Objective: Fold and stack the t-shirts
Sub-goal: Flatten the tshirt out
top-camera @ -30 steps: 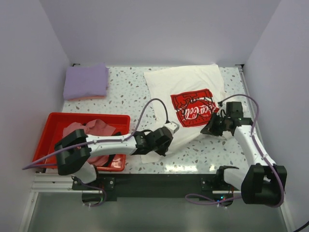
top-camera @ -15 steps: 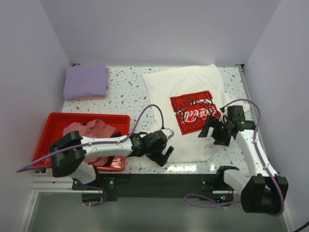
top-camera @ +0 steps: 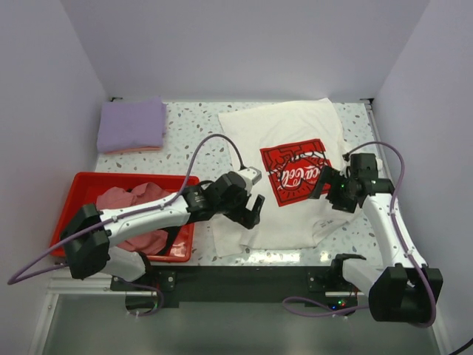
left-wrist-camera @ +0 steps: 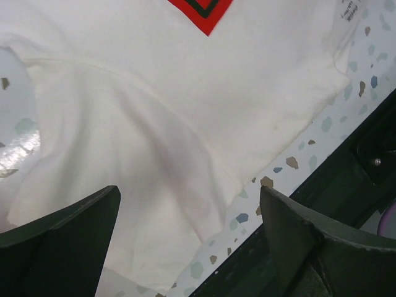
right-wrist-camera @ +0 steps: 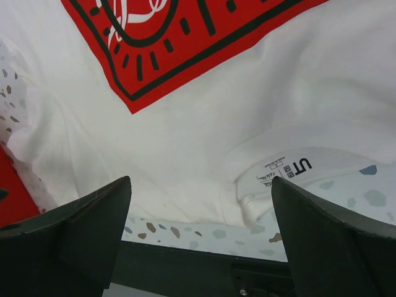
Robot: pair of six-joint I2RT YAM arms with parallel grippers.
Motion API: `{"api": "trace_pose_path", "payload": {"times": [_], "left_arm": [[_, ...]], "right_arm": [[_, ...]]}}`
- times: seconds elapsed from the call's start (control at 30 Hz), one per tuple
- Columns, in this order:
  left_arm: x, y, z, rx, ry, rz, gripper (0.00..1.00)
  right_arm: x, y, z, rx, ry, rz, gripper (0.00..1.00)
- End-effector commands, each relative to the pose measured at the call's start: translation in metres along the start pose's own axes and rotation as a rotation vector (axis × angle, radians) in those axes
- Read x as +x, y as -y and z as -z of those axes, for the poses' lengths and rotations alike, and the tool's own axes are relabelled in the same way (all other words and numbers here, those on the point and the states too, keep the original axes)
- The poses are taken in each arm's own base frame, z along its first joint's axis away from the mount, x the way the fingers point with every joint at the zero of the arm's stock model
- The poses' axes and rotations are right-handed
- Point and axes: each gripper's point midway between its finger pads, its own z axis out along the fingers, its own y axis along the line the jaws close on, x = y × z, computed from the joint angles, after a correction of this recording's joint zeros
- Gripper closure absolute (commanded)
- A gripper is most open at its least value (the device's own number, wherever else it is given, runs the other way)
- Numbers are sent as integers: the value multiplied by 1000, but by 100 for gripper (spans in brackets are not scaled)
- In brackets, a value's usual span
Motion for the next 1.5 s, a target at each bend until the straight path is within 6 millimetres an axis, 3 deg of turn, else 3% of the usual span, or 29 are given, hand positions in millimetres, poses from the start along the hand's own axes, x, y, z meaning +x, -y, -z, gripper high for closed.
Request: {"api": "trace_pose_path", "payload": {"times": [0.0,0.13,0.17,0.23,0.27,0.33,0.37,0.4,0.43,0.47,0.5,0.7,0.87,1.0,1.2,1.23,1.27,1.33,1.37,1.4,1.43,1.47], "left_arm": [[-46,-7,20,42,131,-17,0],[-80,-31,31,-27,246,58,0],[-89,-47,33,-78,275,84,0],[-104,-60,30,-94,300,114,0],[-111,-81,23,-121,298,151,0],[-132,-90,18,-113,315,169,0],[-134,-100,2,-115,284,176,0],[-155,-99,2,-113,315,157,0],[-163,-101,-5,-125,315,152,0],[-160,-107,-26,-135,274,145,0],[-182,-102,-26,-124,306,124,0],[-203,-118,-97,-142,238,92,0],[-192,-134,-152,-165,154,82,0],[-175,-150,-173,-203,99,93,0],[-136,-163,-176,-224,40,130,0],[-135,-162,-175,-220,51,139,0],[-122,-163,-171,-224,39,163,0],[-117,-154,-170,-169,63,179,0],[-100,-150,-167,-151,38,208,0],[-96,-144,-167,-118,42,215,0],[-86,-137,-166,-84,17,231,0],[-67,-134,-163,-82,-16,271,0]], "right_arm": [[-32,0,11,44,110,25,1],[-38,5,7,75,126,20,1],[-39,6,5,75,126,15,1],[-37,6,-2,70,108,14,1],[-37,7,-4,75,103,13,1],[-36,12,-11,94,87,10,1],[-37,15,-14,111,89,6,1],[-37,17,-17,118,90,-10,1],[-38,18,-23,126,78,-21,1],[-40,18,-26,123,77,-25,1],[-42,17,-30,123,76,-42,1],[-65,40,-49,261,95,-95,1],[-71,43,-77,262,44,-102,1],[-82,43,-94,269,25,-111,1],[-102,42,-125,284,-18,-111,1],[-97,48,-136,303,-54,-116,1],[-104,46,-140,304,-53,-111,1],[-102,52,-154,324,-87,-107,1],[-103,51,-159,326,-96,-99,1],[-111,48,-161,326,-95,-90,1],[-108,52,-171,339,-124,-86,1],[-118,46,-174,332,-110,-76,1]]}}
